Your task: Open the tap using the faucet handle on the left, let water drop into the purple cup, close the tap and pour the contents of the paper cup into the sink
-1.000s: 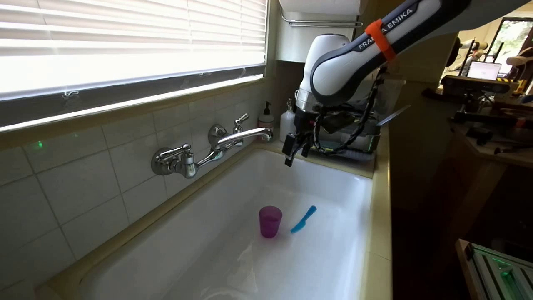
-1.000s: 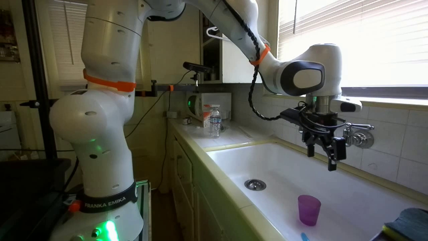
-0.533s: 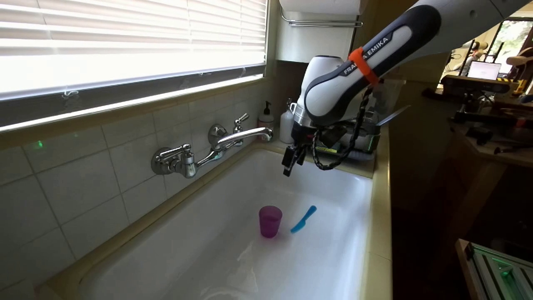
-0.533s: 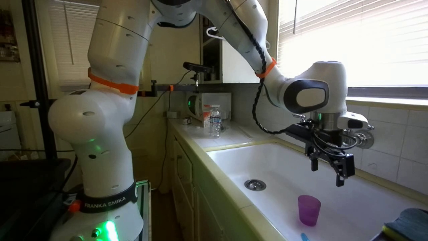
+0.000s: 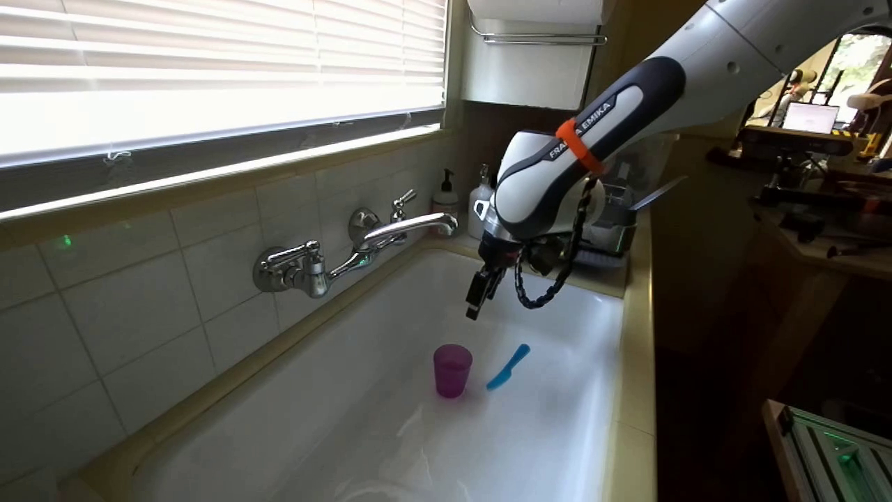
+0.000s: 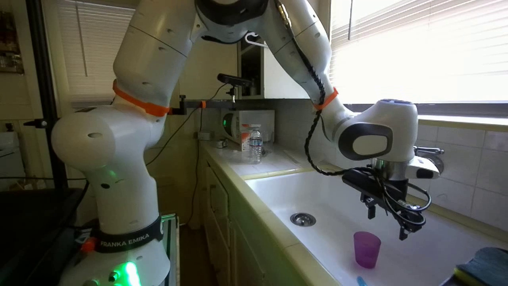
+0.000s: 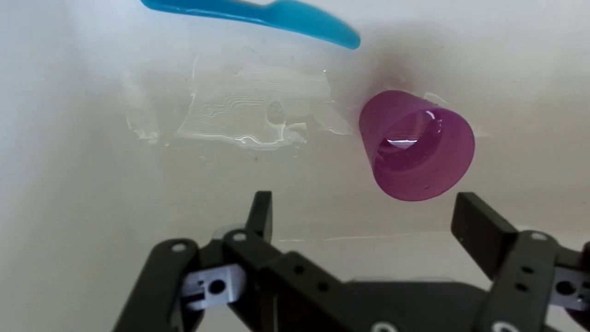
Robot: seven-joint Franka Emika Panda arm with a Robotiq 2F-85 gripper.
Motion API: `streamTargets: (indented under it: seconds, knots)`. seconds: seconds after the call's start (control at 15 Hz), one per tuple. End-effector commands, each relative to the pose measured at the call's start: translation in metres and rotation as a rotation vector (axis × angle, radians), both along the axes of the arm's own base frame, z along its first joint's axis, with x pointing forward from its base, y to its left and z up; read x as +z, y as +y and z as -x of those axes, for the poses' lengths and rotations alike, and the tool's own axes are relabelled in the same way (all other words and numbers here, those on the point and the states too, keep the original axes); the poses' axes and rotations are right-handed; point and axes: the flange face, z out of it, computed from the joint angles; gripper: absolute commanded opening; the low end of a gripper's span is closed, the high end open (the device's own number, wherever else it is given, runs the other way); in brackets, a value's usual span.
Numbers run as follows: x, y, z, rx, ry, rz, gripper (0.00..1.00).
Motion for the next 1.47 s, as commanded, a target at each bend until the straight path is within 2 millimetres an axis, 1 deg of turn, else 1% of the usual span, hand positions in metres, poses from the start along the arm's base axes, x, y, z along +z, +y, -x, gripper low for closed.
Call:
streamTargets:
  seconds: [0.0,0.33,0.73,0.8,0.87,0.93,1.0,1.07,1.27,1.33,1.4]
  knots:
    - [-0.025,-0.006,-0.009,0.025,-0.025,-0.031,1.00]
    - [-0.052,-0.006,-0.015,0.047,-0.012,-0.046,1.00]
    - [-0.078,-0.001,-0.027,0.055,0.002,-0.037,1.00]
    - [-0.081,0.000,-0.028,0.053,0.004,-0.038,0.98]
    - [-0.084,0.001,-0.030,0.054,0.005,-0.042,0.93]
    - [-0.087,0.001,-0.032,0.054,0.007,-0.044,0.73]
    - [-0.089,0.002,-0.033,0.055,0.009,-0.045,0.70]
    - [-0.091,0.002,-0.034,0.054,0.011,-0.046,0.60]
    - [-0.096,0.003,-0.037,0.056,0.014,-0.048,0.37]
    - [-0.098,0.003,-0.038,0.054,0.015,-0.047,0.80]
    - [-0.099,0.003,-0.039,0.054,0.016,-0.048,0.76]
